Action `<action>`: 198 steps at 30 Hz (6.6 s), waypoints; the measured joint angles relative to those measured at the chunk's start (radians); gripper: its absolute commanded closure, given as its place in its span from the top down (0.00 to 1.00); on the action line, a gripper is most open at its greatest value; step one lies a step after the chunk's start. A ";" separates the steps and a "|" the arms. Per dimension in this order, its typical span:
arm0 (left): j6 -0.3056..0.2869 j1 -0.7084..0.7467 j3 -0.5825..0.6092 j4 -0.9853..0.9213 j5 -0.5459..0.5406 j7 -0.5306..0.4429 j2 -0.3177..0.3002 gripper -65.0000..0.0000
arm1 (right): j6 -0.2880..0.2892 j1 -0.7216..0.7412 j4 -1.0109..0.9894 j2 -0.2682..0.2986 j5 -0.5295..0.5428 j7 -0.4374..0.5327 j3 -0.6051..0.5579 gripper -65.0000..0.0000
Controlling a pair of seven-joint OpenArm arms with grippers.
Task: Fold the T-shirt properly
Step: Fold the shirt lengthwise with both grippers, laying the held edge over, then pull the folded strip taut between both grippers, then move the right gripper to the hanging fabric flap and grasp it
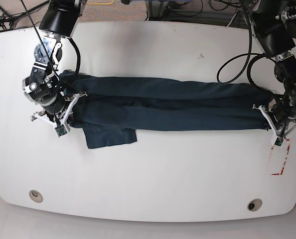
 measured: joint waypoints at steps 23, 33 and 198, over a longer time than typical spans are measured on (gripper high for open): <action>-0.003 0.081 0.000 0.000 -0.007 -0.003 -0.069 0.00 | 0.000 -0.130 0.059 -0.033 0.011 -0.004 0.058 0.00; -0.002 0.127 -0.001 0.000 -0.007 -0.006 -0.074 0.00 | 0.000 -0.204 0.111 -0.058 0.009 -0.009 0.052 0.00; 0.001 0.475 -0.138 0.244 0.005 0.086 0.072 0.50 | -0.002 0.222 -0.571 -0.073 0.041 0.276 -0.191 0.00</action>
